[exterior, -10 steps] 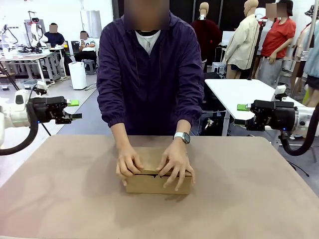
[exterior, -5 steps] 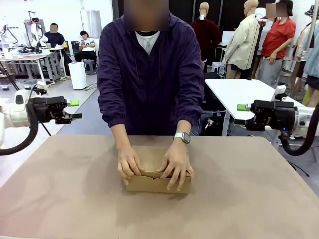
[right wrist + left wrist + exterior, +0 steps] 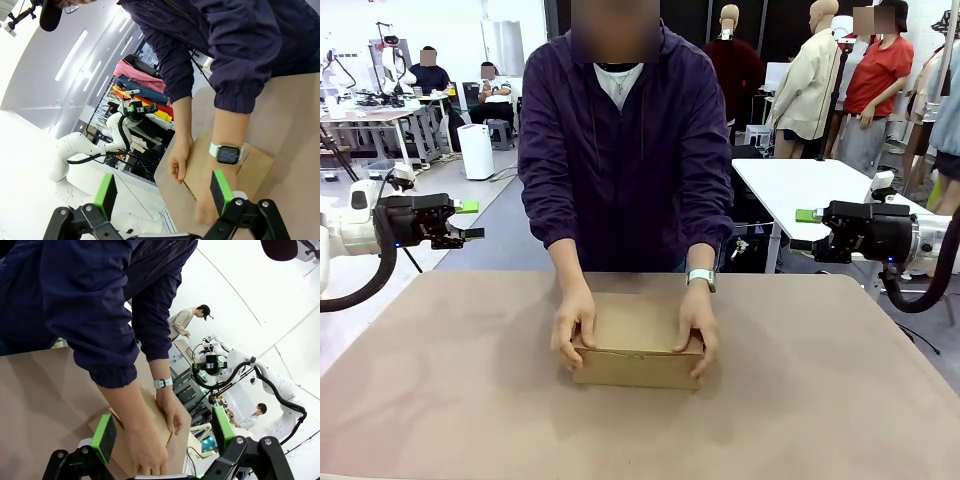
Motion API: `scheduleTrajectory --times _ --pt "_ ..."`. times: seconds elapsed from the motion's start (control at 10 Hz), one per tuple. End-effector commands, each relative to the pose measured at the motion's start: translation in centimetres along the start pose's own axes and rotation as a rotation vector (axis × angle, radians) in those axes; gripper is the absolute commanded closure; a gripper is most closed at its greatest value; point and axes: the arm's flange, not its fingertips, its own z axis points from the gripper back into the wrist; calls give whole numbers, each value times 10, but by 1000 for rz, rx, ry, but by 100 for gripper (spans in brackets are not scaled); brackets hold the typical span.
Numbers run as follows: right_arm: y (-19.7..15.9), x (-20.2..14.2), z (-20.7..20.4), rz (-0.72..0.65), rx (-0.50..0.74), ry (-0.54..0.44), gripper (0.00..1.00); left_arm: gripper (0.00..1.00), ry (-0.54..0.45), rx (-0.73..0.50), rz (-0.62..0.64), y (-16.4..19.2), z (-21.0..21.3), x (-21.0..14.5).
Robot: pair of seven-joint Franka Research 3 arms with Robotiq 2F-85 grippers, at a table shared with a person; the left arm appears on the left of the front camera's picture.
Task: Pack the items into the box.
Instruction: Close the Mailer Box.
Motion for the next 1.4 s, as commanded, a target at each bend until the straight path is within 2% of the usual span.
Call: scheduleTrajectory --times 0.0,1.3 --pt "4 3 -3 8 -1 -7 0 0 7 7 -3 -3 2 0" --pt "4 3 -3 8 -1 -7 0 0 7 7 -3 -3 2 0"
